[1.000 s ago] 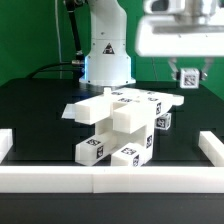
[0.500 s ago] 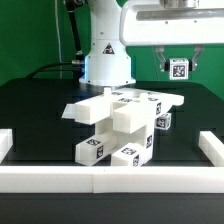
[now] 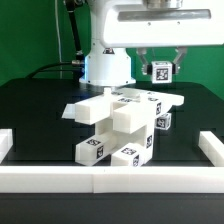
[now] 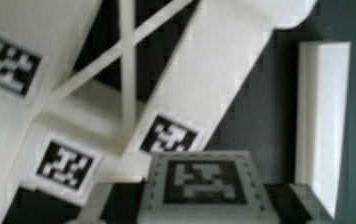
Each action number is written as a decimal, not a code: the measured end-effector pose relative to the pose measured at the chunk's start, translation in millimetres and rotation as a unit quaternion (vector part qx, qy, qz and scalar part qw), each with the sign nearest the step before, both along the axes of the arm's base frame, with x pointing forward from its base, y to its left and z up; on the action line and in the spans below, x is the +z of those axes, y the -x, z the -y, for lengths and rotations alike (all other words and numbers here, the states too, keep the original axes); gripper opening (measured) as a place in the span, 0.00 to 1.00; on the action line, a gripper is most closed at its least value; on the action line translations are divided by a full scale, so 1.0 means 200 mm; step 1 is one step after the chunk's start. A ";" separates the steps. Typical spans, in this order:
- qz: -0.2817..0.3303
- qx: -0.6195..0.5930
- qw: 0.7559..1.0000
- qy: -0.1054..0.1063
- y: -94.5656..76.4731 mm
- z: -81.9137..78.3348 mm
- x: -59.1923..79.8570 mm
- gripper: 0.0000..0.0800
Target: Assemble chair
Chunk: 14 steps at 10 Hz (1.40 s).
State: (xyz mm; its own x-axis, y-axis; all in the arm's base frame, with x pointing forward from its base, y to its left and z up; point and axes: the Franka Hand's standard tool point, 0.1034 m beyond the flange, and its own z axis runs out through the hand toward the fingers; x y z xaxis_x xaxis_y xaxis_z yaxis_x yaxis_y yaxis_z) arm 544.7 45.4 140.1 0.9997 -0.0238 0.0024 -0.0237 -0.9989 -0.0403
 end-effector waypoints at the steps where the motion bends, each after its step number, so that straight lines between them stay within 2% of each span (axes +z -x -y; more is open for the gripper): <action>1: 0.004 0.009 1.000 0.001 -0.03 0.02 0.01 0.36; 5: 0.003 0.013 1.000 0.003 -0.03 0.03 0.00 0.36; 8: 0.012 0.025 1.000 0.011 -0.06 0.09 -0.04 0.36; 14: 0.008 0.025 1.000 0.015 -0.05 0.09 -0.08 0.36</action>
Offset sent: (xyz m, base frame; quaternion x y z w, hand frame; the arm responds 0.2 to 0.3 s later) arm 0.0000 0.0000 0.0000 0.0000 0.0000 0.0000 1.0000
